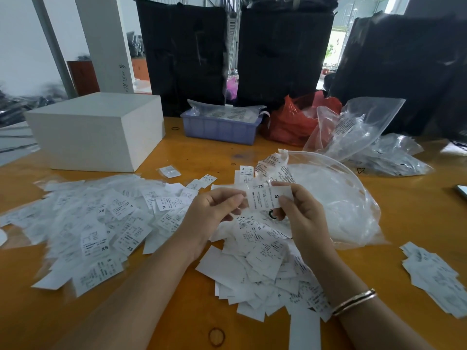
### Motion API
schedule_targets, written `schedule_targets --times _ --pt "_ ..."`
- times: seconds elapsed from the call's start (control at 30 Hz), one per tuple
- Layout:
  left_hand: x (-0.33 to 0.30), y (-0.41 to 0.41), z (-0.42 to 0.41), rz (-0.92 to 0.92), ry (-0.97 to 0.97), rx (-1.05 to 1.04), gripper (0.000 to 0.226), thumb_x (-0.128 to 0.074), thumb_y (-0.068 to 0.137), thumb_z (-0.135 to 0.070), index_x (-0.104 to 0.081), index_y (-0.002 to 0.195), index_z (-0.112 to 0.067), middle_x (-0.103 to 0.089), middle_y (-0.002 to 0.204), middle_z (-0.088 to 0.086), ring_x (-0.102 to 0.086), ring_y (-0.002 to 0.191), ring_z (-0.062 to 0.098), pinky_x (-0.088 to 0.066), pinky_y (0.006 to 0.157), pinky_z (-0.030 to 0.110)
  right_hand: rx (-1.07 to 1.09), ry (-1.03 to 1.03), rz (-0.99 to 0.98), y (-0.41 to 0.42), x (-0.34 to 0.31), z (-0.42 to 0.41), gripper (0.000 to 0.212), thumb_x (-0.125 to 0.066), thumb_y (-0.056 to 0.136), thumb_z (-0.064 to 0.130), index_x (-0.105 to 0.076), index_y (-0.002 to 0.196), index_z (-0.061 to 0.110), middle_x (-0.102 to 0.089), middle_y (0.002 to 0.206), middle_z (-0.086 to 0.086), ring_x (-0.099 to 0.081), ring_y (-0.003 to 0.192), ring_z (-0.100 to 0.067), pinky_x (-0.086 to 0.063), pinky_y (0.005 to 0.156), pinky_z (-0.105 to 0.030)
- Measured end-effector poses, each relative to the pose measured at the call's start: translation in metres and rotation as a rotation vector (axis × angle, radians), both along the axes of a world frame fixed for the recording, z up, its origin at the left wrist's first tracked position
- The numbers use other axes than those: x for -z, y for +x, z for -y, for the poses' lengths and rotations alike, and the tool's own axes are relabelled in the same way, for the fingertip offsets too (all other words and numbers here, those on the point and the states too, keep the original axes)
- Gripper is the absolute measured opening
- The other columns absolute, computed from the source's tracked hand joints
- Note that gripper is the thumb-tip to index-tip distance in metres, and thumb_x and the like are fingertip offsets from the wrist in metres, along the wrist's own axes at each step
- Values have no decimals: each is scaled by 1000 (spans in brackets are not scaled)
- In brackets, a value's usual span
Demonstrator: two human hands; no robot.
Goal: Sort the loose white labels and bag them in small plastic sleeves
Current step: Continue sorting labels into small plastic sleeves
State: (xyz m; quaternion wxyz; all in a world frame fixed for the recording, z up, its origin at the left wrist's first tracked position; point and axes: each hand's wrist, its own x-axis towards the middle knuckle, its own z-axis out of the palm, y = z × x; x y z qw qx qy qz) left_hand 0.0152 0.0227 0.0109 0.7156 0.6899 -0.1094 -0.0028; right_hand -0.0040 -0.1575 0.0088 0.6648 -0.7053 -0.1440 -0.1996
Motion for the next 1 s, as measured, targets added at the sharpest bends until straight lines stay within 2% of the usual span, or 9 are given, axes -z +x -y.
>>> schedule_targets --times 0.2,0.33,0.53,0.6,0.7,0.77,0.9,1.0 --pt "1 2 2 -22 17 -33 8 -66 86 -17 -72 88 -21 -74 80 -3 -66 68 4 -52 63 14 20 -141 1 3 4 0 38 -42 97 1 -62 104 33 -58 63 11 -49 59 -2 -43 56 -17" --pt "1 3 2 -26 -3 -42 8 -66 85 -20 -72 89 -18 -74 81 -2 -66 70 5 -53 64 16 34 -117 1 5 4 3 37 -43 96 1 -62 101 32 -59 65 8 -52 60 -4 -44 56 -18" --pt "5 2 4 -39 -15 -30 8 -70 81 -25 -72 89 -23 -74 83 0 -67 73 7 -51 63 16 -4 -257 -6 3 7 0 34 -45 96 3 -60 99 33 -61 66 9 -54 62 -10 -45 58 -28" --pt "5 3 5 -44 -18 -29 8 -70 82 -25 -72 89 -25 -74 84 -1 -68 75 8 -51 63 15 4 -211 -22 3 7 -2 32 -45 96 4 -59 99 32 -64 68 9 -57 63 -11 -47 59 -25" --pt "5 3 6 -58 -25 -14 12 -70 82 -23 -69 94 -26 -74 81 -5 -68 74 6 -50 60 13 15 -177 -26 1 5 -7 26 -46 97 6 -56 99 31 -66 68 10 -59 67 -28 -50 61 -37" --pt "6 3 6 -57 -32 -18 15 -70 82 -21 -67 96 -26 -74 80 -7 -69 74 4 -50 60 13 -9 -207 -58 1 6 -10 22 -47 97 9 -52 100 30 -66 68 9 -54 62 -28 -48 59 -42" --pt "6 5 7 -35 -66 -56 13 -71 82 -20 -66 91 -28 -74 80 -9 -69 73 4 -51 61 14 -67 -320 -180 3 10 -15 15 -48 97 20 -47 102 34 -68 70 10 -46 54 -19 -38 47 -30" --pt "8 5 7 -50 -68 -45 7 -70 82 -23 -68 87 -27 -74 83 -5 -70 78 8 -50 61 16 -42 -256 -180 5 10 -14 10 -47 98 20 -48 99 29 -68 68 6 -49 54 -16 -40 47 -26"
